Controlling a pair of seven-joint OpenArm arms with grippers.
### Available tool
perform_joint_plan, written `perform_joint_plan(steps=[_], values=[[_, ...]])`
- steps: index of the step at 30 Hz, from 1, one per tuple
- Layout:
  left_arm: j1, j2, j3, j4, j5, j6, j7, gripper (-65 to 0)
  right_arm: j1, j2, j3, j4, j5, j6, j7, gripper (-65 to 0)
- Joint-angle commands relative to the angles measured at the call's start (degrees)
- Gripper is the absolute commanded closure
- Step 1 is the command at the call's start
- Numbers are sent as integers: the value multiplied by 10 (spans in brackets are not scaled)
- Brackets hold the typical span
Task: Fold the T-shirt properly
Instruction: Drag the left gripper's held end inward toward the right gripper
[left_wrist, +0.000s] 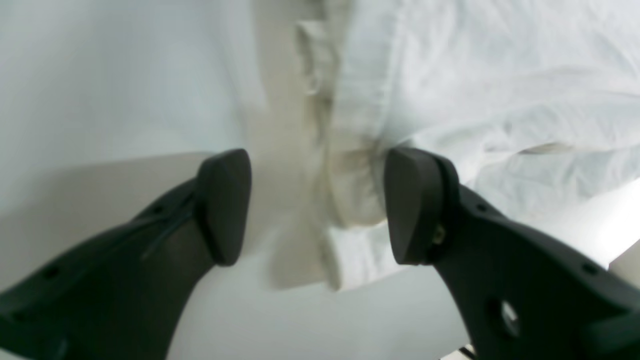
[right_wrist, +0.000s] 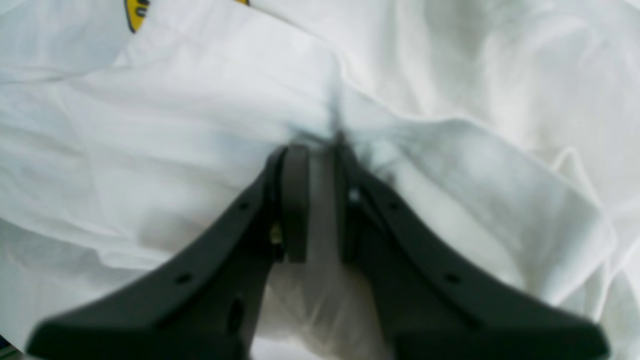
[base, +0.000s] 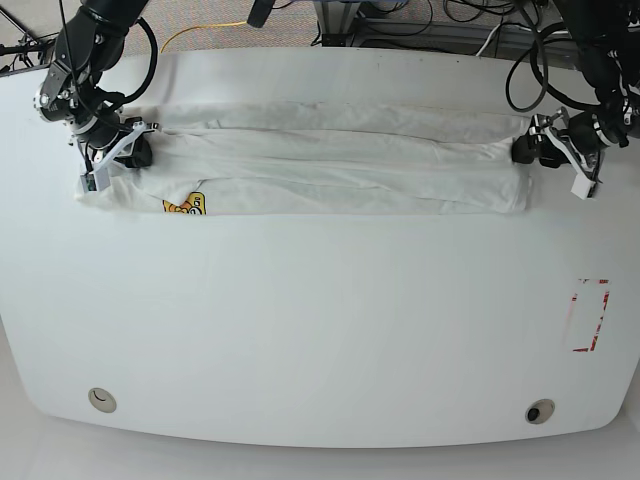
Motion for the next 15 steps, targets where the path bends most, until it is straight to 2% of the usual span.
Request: perform_joint_plan(steps=[1,15], values=[[-5,-2,10,8,-11,-1,-7,-390,-1,7,3,4,-21,-5,-16,-90],[-5,47,16,7,-7,-1,-11,-385,-2,7,3,4,-21,-5,-16,-90]])
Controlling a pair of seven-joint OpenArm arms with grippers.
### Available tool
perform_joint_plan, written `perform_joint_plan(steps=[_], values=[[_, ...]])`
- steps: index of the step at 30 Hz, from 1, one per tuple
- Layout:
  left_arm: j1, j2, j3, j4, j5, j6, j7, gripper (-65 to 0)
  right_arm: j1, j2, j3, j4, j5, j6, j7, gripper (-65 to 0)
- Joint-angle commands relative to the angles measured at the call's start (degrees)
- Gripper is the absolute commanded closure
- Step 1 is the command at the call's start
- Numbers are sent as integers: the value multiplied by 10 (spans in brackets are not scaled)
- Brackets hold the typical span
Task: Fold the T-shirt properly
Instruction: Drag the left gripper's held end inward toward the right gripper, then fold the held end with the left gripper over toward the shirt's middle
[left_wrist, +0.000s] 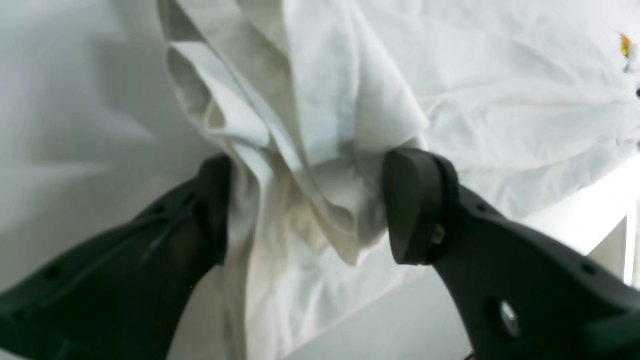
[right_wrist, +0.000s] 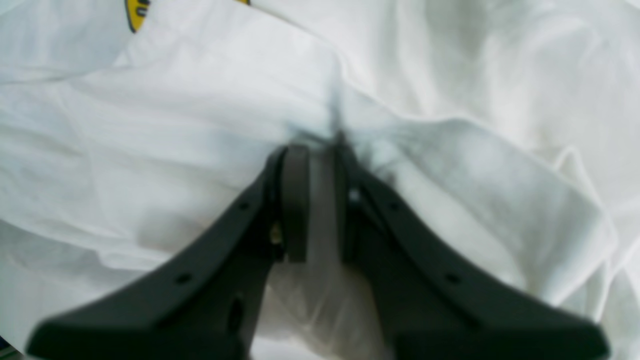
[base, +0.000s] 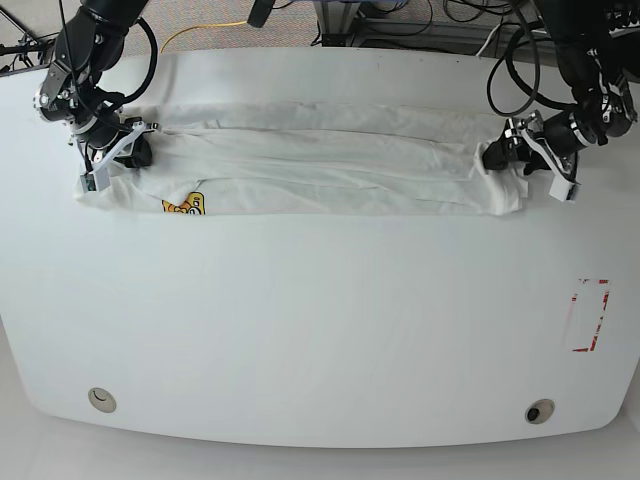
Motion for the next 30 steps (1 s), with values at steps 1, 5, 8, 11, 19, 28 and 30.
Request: perform_joint_plan(steps=[1,5,8,11,19,28,30], values=[[-1,-4,0,5,8,0,11,-383,-2,7,3,4,-20,-5,-16,-90],[-5,6,2,10,7,0,2,-289,-1,7,3,4,-20,-5,-16,-90],[-8,8,2,7,8,0,1,-69,-2,7,3,4,-20,-5,-16,-89],[-8,8,2,10,8,0,0,-47,-1,7,3,4,-20,-5,-16,-89],[-4,8,8,90,8,0,1,-49,-2,-3,4,4,-21,-5,-16,-89],[12,6,128,219,8,0,3,-51,-1,-5,3,4,-21,-5,-16,-89],[12,7,159,223,8,0,3,-51,-1,-5,3,5,-21,-5,-16,-89]])
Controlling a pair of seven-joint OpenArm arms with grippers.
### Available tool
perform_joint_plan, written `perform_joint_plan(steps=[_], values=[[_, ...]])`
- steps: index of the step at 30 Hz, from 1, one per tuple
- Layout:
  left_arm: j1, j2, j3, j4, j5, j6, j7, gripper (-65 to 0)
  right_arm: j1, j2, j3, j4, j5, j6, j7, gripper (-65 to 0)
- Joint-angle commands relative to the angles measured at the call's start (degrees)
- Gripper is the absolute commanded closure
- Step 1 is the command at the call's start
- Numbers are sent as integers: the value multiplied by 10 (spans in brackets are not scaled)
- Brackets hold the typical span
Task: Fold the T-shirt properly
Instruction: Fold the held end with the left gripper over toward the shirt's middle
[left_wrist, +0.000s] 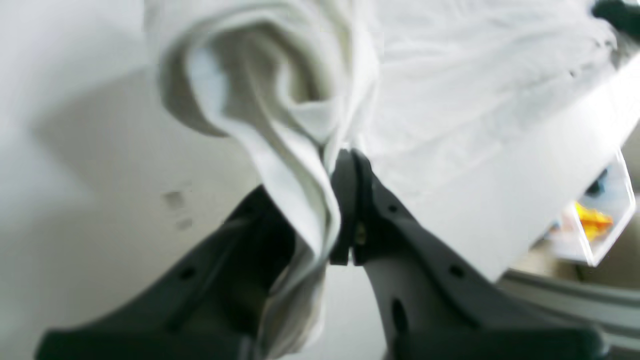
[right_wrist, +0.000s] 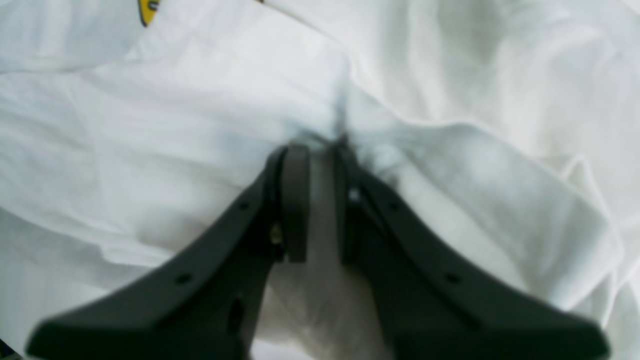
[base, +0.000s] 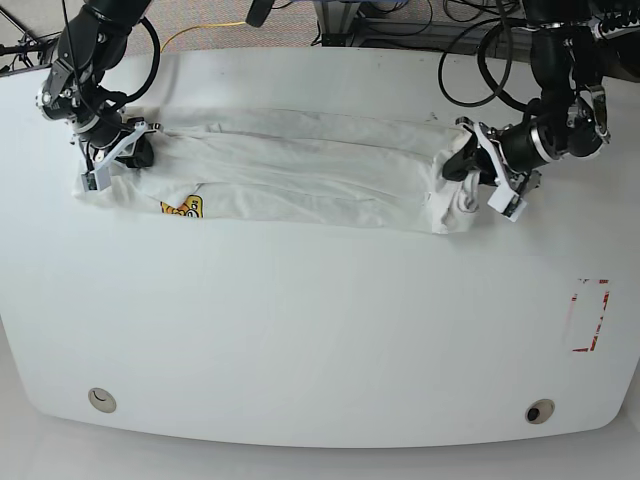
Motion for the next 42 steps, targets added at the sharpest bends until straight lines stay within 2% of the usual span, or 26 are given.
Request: perform_joint_plan(steps=[1,4,11,16,23,30,40,42], values=[[-6,-4,31,17,-13,-3,-9,-51,-1,5,0,4,-19,-5,-21,-89],[-7,-1,60,23,-13,-3,-9,-51,-1,6,0,4,-21,-5,-21,-89],[-36,60,96,19,-11,-3,-4,-53,0,6,-1,4,-22,-5,-21,-89],[-71,116,118,-26,32,-3,17,-54,0,5,-2,5,-19,-5,-21,-89],[-137,127,193,-105,40,-3,38,-56,0,5,-1,8,-19,-5,-21,-89],[-158,153,212,-122,58,-3,39,-60,0,5,-1,14,-19,-5,-21,-89],[-163,154,234,-126,58,-3,46,-187,5,4,-1,17,-19,-5,-22,-89],[-164,154,261,-119,55,-3,48,-249,7,4,-1,17,-19,-5,-22,-89]])
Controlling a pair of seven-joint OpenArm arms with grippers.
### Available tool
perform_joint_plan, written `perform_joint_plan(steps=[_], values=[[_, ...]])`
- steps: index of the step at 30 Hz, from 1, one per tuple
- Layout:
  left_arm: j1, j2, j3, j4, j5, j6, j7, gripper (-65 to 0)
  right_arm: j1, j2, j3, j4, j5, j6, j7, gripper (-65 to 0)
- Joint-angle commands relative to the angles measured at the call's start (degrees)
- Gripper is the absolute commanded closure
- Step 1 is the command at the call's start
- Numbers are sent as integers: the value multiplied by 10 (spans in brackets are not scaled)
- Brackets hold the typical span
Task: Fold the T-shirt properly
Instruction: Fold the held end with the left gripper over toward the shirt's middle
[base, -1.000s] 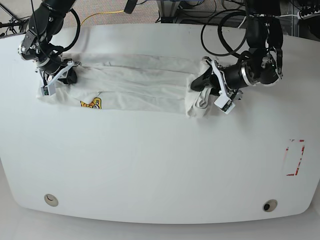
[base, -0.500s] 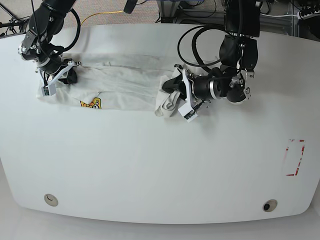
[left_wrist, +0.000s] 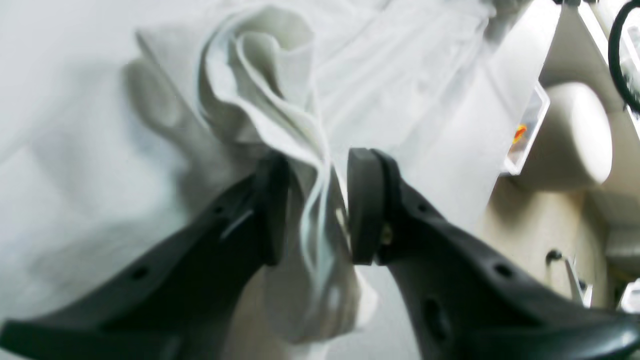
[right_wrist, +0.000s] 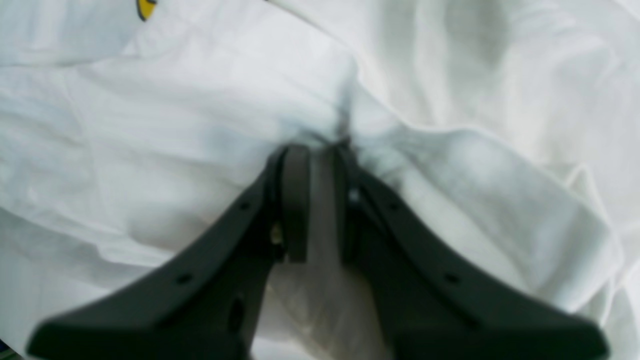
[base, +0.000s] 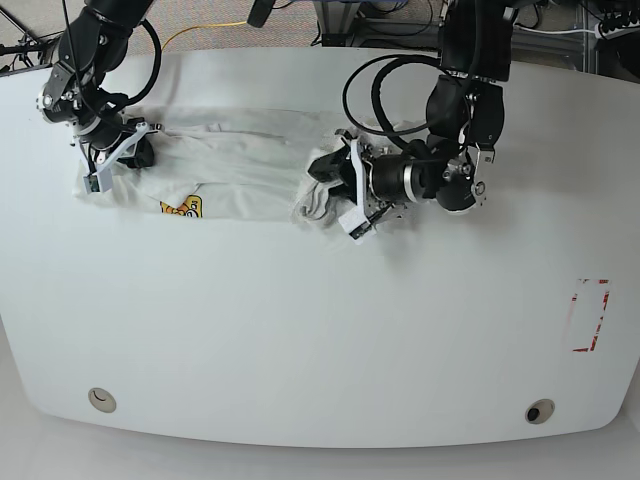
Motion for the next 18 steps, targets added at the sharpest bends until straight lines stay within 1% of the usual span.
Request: perform_joint_plan(steps=[1,3,5,8,10,13,15,17,18], values=[[-10,5,25,19,-18,-3,-7,-269,3,5,2,6,-9,-5,-11,-89],[-17,5,47,35,-14,-3,-3,-328,3,5,2,6,-9,-5,-11,-89],[-19,5,79,54,-14,-3,3,-369,3,5,2,6,-9,-5,-11,-89],[-23,6,118,79,-14,-3,8,-372,3,5,2,6,-9,-5,-12,-89],[-32,7,128,98,-14,-3,8,-372,2,5,2,6,-10,-5,-12,-89],[-41,21,128,109,-14,-3,8,-372,2,5,1,6,-11,-5,-12,-89],[-43,32,127,111,-14,-3,18,-372,1,5,1,6,-10,-5,-13,-89],[-50,33,120,110,-12,-3,23,-372,0,6,1,6,-10,-5,-13,-89],[-52,33,105,109,-4,-3,22,-372,0,6,1,6,-11,-5,-13,-89]])
